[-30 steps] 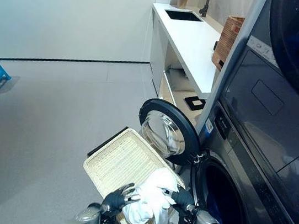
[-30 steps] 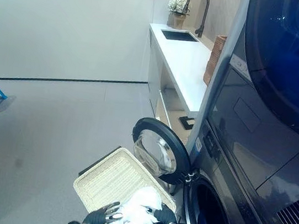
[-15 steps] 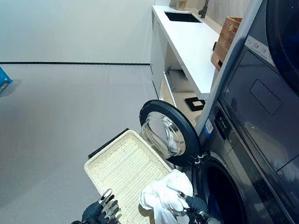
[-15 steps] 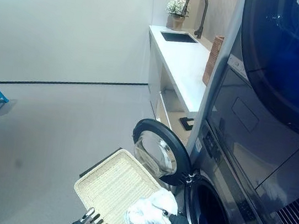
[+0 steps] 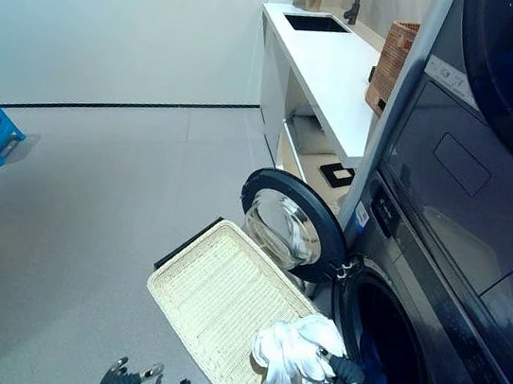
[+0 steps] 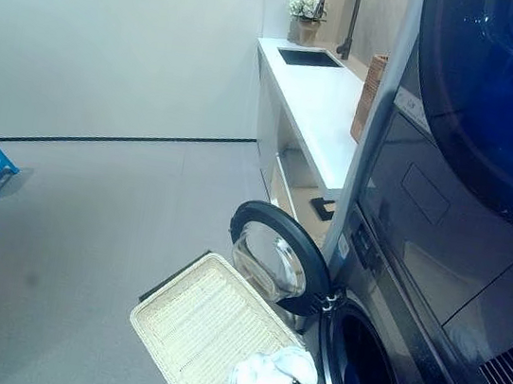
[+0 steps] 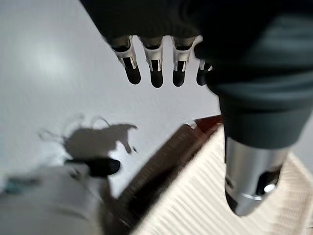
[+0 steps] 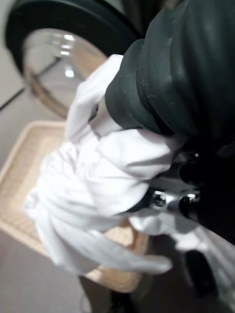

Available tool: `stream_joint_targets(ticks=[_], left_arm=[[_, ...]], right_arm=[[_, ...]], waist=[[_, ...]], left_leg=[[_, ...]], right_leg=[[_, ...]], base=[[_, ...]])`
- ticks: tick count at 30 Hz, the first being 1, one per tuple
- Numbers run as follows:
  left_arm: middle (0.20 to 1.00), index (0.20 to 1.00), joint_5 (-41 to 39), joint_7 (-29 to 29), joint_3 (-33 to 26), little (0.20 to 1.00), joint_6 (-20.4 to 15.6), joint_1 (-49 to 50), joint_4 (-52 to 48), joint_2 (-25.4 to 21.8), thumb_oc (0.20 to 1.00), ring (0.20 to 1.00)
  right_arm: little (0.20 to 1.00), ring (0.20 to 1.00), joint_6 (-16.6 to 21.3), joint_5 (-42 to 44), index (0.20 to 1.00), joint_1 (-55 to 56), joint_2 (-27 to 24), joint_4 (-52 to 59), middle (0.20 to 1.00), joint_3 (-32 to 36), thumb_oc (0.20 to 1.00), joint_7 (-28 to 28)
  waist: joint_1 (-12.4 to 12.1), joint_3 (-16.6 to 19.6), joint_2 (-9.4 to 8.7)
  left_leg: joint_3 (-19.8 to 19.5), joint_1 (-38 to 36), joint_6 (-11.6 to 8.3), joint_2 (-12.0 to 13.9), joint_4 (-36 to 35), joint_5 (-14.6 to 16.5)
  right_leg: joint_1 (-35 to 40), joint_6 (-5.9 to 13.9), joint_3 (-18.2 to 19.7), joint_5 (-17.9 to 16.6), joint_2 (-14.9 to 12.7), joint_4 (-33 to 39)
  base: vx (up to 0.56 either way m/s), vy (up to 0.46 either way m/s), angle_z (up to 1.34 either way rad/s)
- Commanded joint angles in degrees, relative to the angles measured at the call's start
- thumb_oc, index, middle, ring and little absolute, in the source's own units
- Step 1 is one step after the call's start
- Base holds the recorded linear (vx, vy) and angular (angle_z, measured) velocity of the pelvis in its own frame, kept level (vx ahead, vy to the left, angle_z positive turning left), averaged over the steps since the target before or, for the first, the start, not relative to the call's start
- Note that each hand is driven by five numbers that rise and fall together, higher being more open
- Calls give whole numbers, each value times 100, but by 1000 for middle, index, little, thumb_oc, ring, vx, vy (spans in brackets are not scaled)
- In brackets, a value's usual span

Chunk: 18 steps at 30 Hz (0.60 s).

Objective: Put the clothes into the washing machine.

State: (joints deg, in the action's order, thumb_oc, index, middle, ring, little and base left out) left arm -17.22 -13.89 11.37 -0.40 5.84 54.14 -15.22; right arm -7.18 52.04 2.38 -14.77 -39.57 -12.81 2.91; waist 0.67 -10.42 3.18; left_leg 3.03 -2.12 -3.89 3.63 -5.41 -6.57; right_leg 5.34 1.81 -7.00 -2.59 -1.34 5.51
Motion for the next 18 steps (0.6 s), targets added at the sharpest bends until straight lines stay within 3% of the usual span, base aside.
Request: stream_joint_targets(ticks=[1, 6, 8, 13, 14, 17, 18], left_arm=[[1000, 1000, 795, -222, 328, 1000, -198, -572, 373, -212, 1000, 1000], [1000, 1000, 899, -172, 484, 1000, -266, -654, 572, -206, 1000, 1000], [1000, 1000, 652, -108, 669, 1000, -599, -745, 817, -115, 1000, 1000], [1000, 1000, 606, -96, 705, 1000, -688, -768, 835, -87, 1000, 1000], [1000, 1000, 515, -9, 990, 1000, -1159, -950, 722, -22, 1000, 1000], [1000, 1000, 504, -14, 1165, 1000, -1273, -1060, 541, -14, 1000, 1000], [1000, 1000, 483, 13, 1301, 1000, -1346, -1170, 411, -59, 1000, 1000]], right_arm=[[200, 200, 313, 941, 200, -621, 85, 205, 200, 212, 200, -414], [200, 200, 318, 1338, 200, -754, 135, -15, 200, 301, 200, -545], [200, 200, 310, 2095, 200, -951, 228, -345, 200, 465, 200, -816], [200, 200, 320, 2313, 200, -1004, 260, -424, 200, 510, 200, -876], [200, 200, 523, 3780, 200, -1393, 410, -684, 200, 850, 200, -1094], [200, 200, 813, 4547, 200, -1685, 423, -687, 200, 1114, 200, -1123], [200, 200, 1182, 5268, 200, -1995, 370, -659, 200, 1382, 200, -1173]], waist=[[10, -440, -129], [40, -563, -71], [64, -796, 41], [62, -864, 72], [78, -1309, 300], [103, -1519, 442], [138, -1702, 546]], left_leg=[[249, -95, 314, -625, 146, 641], [251, 17, 314, -635, 163, 621], [250, 217, 303, -656, 193, 589], [244, 276, 302, -668, 202, 582], [255, 607, 285, -729, 215, 499], [281, 807, 265, -767, 227, 439], [323, 940, 251, -798, 252, 421]], right_leg=[[-332, 244, -176, 107, 19, -264], [-451, 230, -127, 110, 16, -292], [-675, 218, -83, 94, 0, -338], [-738, 213, -73, 90, -9, -350], [-1124, 196, -41, 35, -73, -421], [-1335, 193, -6, -24, -100, -419], [-1505, 205, 24, -71, -114, -435]], base=[[-97, 26, -2], [-50, 13, -2], [-105, 20, -1], [-59, 2, -4], [-229, -15, -7], [-119, -28, -1], [-53, -43, -3]])
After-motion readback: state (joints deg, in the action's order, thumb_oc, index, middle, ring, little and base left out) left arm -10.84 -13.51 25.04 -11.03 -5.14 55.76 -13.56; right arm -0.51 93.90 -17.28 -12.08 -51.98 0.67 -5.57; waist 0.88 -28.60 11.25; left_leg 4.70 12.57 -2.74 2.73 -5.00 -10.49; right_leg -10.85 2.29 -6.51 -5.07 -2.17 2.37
